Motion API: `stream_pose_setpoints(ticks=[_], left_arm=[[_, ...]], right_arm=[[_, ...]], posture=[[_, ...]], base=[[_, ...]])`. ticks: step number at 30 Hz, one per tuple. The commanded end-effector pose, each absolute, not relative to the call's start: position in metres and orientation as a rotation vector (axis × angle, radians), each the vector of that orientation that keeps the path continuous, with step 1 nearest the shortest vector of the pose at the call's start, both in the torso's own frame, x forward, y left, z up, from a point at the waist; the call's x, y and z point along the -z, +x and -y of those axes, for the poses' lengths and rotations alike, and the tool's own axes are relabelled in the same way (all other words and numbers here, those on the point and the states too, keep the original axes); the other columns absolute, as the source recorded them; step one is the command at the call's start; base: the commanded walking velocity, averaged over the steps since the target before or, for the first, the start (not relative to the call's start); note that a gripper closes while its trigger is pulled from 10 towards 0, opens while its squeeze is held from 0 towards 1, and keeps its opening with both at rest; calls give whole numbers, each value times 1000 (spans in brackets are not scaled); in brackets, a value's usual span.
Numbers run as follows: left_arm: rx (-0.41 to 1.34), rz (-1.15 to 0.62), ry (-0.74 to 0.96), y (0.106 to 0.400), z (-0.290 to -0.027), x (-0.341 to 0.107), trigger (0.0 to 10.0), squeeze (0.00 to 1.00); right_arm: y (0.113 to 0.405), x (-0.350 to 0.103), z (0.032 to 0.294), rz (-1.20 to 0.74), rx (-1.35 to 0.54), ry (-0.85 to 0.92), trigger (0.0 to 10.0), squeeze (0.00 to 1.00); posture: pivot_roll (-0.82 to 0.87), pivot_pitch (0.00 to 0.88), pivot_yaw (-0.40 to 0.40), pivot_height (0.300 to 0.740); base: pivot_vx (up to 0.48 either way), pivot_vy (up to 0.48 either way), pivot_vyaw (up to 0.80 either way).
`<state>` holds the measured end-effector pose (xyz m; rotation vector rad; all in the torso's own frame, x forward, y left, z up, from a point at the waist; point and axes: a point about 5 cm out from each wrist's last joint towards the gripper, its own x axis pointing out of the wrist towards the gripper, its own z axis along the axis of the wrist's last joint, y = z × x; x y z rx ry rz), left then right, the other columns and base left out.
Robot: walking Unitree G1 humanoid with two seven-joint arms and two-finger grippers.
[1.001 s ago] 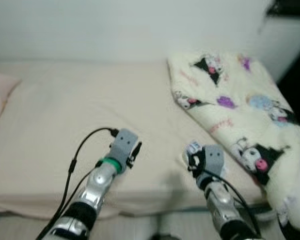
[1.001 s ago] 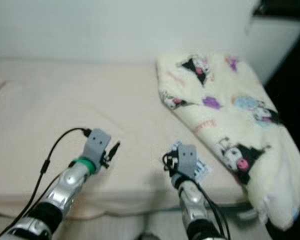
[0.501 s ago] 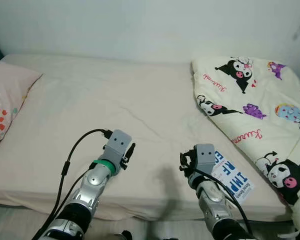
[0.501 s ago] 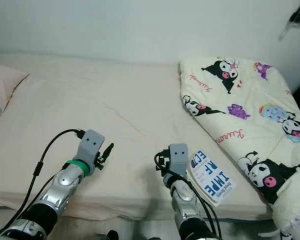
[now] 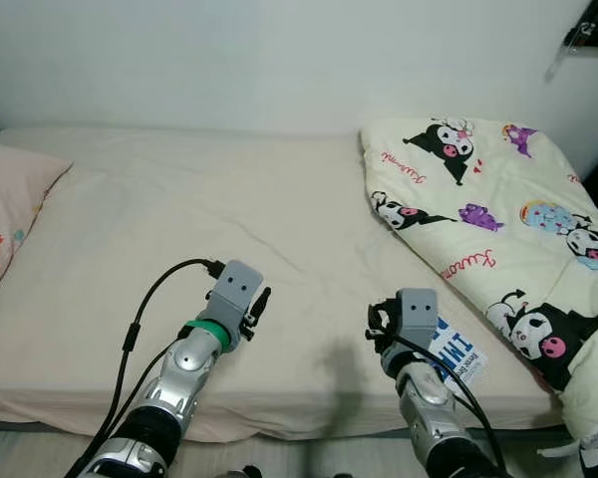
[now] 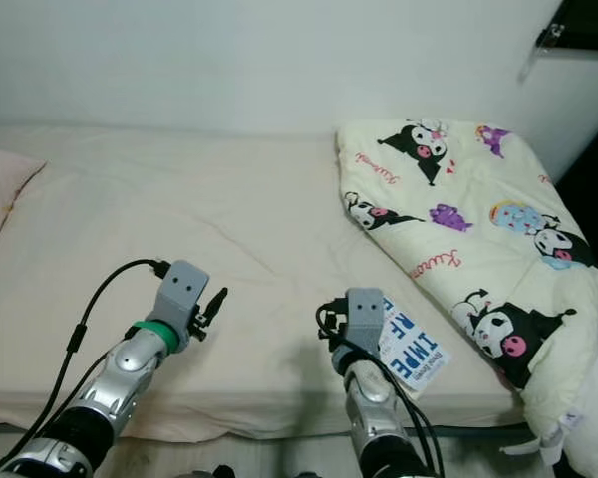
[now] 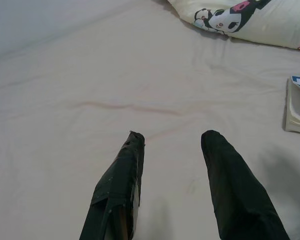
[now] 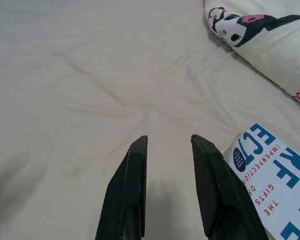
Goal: Clean up the room
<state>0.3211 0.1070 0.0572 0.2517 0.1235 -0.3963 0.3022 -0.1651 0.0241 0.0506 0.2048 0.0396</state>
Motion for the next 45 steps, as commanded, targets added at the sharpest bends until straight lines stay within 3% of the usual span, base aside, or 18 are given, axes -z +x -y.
stream_pose_setpoints(ticks=[1,19,32,37,41,45], left_arm=[[397,-156,256,317,-109,-50,10000,0],[396,-158,258,317,-108,-50,10000,0],[399,-163,262,317,-109,-49,10000,0],[398,-163,264,316,-110,-49,10000,0],[398,-166,270,315,-110,-48,10000,0],[394,-169,273,315,-112,-47,10000,0]], right_arm=[[299,-22,167,-210,-26,57,10000,0],[298,-20,168,-212,-17,68,10000,0],[296,-21,177,-197,41,78,10000,0],[297,-29,191,-138,129,64,10000,0],[294,-34,218,-102,269,111,10000,0],[288,-36,246,-65,423,286,10000,0]], posture=[[-23,36,69,690],[-25,39,71,612],[-26,43,74,612],[-29,45,75,612],[-33,51,78,612],[-31,57,77,612]], base=[[0,0,0],[0,0,0],[0,0,0],[0,0,0],[0,0,0],[0,0,0]])
